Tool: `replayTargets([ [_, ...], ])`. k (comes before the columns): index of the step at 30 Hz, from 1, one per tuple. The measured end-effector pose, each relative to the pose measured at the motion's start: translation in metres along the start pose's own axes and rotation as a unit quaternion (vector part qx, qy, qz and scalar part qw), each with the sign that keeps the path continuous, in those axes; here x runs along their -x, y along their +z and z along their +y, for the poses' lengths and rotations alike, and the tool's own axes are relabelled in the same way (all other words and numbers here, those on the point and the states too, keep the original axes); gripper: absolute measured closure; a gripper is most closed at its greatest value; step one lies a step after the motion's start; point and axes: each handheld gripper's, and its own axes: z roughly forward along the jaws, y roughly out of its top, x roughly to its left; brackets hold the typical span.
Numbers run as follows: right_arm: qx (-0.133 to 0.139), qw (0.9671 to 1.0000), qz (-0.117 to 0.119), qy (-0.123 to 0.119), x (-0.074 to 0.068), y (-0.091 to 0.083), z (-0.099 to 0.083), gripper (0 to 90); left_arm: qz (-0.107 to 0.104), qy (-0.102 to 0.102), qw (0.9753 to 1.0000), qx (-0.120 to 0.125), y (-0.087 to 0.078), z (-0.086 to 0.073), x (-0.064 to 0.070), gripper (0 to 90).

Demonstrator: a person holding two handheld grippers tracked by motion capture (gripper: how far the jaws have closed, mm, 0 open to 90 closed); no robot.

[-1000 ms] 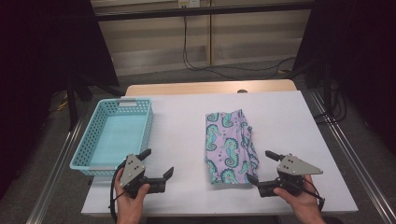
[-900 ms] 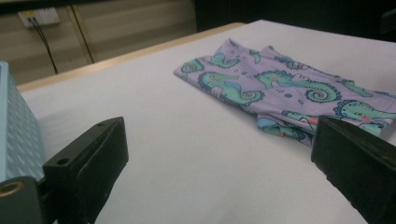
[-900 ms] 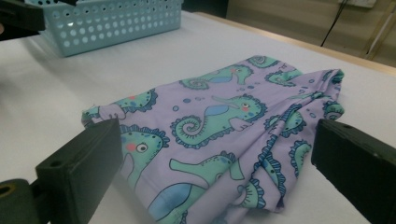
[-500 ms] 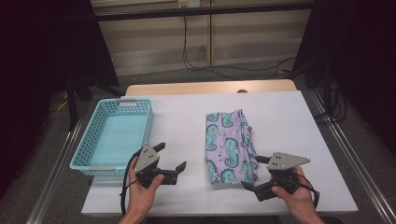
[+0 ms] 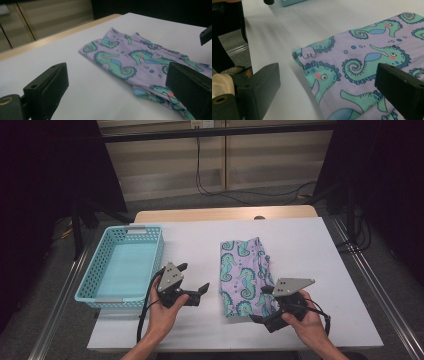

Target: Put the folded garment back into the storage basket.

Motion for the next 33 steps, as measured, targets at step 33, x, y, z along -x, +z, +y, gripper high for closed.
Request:
replayTargets([
  [33,-0.099,0.9896,0.034,-0.099,0.000,0.048,-0.006,26.1,-0.008,-0.013,0.9992,-0.037,0.082,0.012,-0.013,5.2],
])
